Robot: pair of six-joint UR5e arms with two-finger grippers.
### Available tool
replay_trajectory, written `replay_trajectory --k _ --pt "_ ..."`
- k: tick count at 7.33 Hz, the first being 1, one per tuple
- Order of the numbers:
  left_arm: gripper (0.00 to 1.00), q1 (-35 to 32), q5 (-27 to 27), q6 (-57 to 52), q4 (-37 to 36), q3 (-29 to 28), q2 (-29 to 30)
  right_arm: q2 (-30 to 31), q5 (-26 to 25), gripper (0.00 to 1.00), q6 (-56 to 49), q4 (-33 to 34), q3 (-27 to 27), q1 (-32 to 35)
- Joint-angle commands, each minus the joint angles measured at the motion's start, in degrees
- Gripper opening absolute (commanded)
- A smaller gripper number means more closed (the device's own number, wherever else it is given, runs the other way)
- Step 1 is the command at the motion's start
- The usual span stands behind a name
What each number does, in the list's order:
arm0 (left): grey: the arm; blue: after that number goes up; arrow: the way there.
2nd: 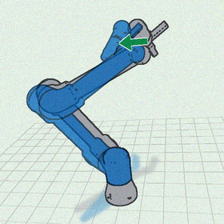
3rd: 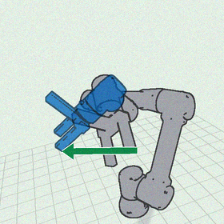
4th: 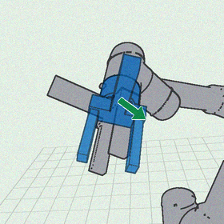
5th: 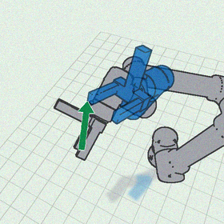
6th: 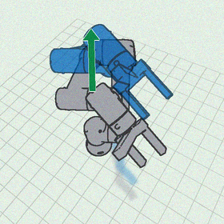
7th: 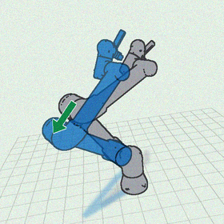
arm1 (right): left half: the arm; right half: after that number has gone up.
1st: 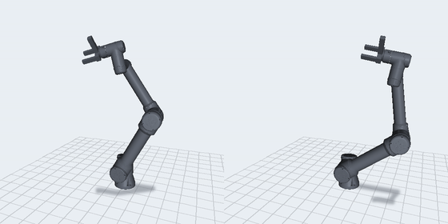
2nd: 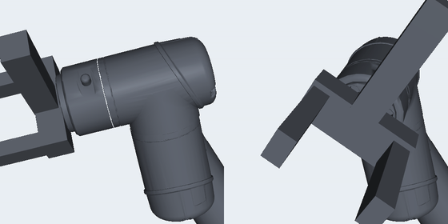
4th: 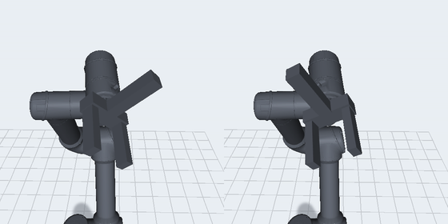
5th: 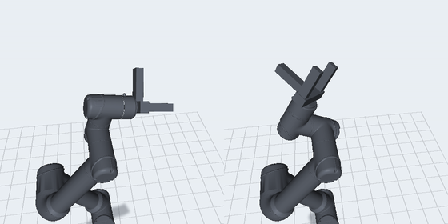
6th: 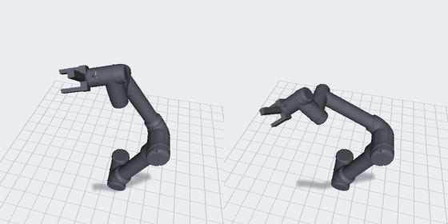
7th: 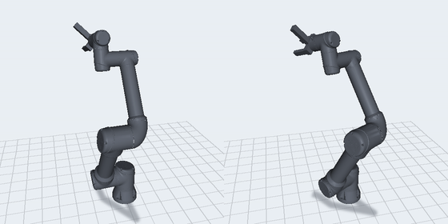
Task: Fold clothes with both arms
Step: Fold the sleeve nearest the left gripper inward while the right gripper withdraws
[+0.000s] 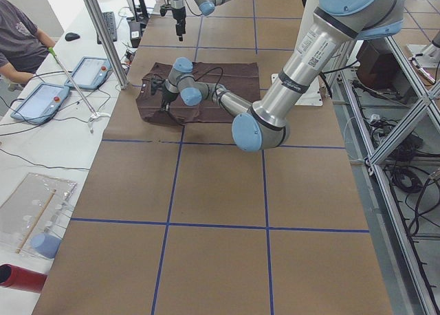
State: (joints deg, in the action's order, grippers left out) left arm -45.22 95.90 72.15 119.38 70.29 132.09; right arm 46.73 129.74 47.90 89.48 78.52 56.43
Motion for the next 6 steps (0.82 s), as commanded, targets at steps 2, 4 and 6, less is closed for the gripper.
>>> replay_trajectory --k 2,4,6 --pt "0.0 4.3 -0.3 8.3 -0.9 -7.6 9.8 0.3 0.0 1.0 0.0 0.0 0.1 0.0" --pt "0.93 5.0 -0.4 7.5 0.8 -8.8 9.5 0.3 0.0 1.0 0.0 0.0 0.1 0.0" --pt "1.0 5.8 -0.4 7.2 7.3 -8.4 8.3 0.5 0.0 1.0 -0.1 0.0 0.1 0.0"
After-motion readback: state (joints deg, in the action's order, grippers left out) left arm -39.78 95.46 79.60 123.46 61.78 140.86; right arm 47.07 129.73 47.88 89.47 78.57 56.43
